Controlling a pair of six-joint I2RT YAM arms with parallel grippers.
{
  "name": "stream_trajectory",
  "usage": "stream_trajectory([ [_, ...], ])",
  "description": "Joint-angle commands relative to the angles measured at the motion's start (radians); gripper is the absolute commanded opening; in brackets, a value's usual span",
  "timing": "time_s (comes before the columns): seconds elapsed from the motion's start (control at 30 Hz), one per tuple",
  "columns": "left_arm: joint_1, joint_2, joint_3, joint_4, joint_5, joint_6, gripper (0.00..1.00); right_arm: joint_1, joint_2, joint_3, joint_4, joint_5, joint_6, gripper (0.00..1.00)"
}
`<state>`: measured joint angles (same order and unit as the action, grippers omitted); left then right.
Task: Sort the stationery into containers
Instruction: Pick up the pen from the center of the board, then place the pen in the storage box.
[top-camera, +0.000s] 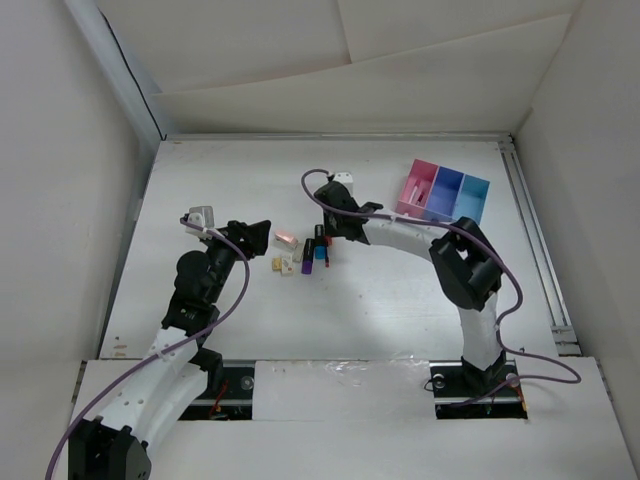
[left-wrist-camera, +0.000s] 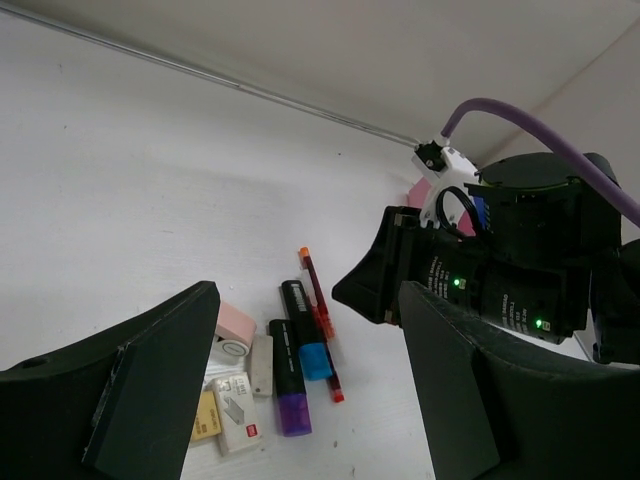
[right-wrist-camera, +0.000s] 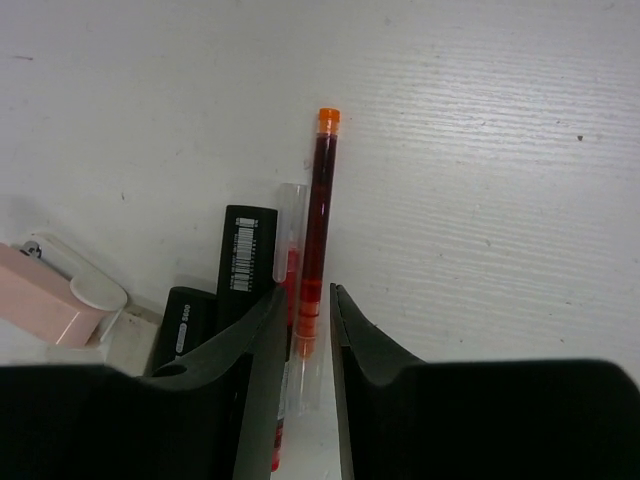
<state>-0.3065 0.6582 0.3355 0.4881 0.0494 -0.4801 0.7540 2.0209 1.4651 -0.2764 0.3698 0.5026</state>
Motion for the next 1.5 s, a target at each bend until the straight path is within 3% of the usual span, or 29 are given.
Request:
stream_trajectory([
  [0.0,-0.002,-0.014,0.04,0.03,0.013,-0.005,0.69,0.013,0.018,0.031,0.02,-0.002,0.014,0.3],
  [0.63,-0.002,-0.023,0.04,0.03,0.013,-0.005,0.69,-0.018,0.084,0.009,0.029,0.021,0.033,0.24],
  [0.67,-0.002,-0.023,0.04,0.03,0.013,-0.005,0.69,-0.018,0.084,-0.003,0.029,0.021,0.033,0.23],
  [0.7,-0.002,-0.023,0.04,0.03,0.013,-0.005,0.69,-0.027,0.073,-0.003,0.029,0.03,0.033,0.11],
  [0.77,-0.002,-0.023,0.04,0.03,0.013,-0.005,0.69,-0.039,0.042,-0.031,0.042,0.031,0.042,0.02],
  [0.93,-0.002,-0.023,0.04,0.03,0.013,-0.005,0.69,-0.062,-0.083,-0.067,0.051,0.04,0.031,0.0],
  [1.17,-0.002,-0.014,0.04,0.03,0.013,-0.005,0.69,-0.211,-0.266,-0.057,0.051,0.04,-0.013,0.0],
  [1.47,-0.002,-0.014,0.04,0.03,0.013,-0.005,0.69,-0.47,-0.242,0.001,0.008,0.008,-0.022,0.0],
])
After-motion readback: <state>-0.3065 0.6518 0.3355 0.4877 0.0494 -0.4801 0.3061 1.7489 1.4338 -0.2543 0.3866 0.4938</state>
